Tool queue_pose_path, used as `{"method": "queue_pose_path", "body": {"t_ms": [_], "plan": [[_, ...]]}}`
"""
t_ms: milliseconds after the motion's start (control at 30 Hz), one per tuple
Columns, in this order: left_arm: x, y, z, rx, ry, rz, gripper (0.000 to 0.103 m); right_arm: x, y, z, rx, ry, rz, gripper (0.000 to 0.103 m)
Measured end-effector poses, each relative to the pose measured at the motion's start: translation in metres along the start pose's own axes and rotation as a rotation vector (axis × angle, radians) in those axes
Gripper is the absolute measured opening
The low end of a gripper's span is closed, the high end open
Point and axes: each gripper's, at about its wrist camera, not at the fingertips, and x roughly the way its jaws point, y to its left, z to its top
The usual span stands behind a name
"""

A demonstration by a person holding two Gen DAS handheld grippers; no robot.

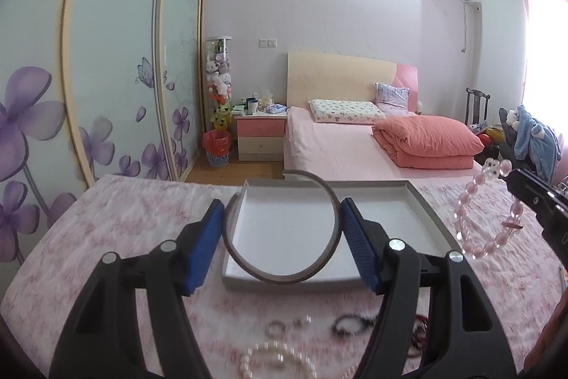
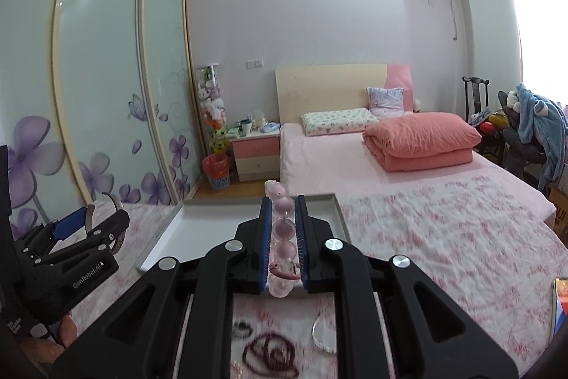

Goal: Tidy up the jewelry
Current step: 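Lower the pink bracelet and silver cuff into the gray tray, opening both grippers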

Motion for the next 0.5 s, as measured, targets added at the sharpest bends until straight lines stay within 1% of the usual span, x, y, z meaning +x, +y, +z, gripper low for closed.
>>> {"method": "queue_pose_path", "body": {"t_ms": [133,300,500], "plan": [[0.028,-0.001,0.004,0.019,-0.008,0.000,0.065,0.025,-0.003,0.003,0.006,-0.012,-0.029,0.014],[0.060,-0.001,0.005,0.039,-0.013,0.018,0.065,0.052,-0.003,-0.001,0.004,-0.009,-0.057,0.014],[0.092,-0.005,0.005,0.065,0.009,0.015,0.065,0.088,0.004,-0.006,-0.008,0.034,-0.079,0.014]]}}
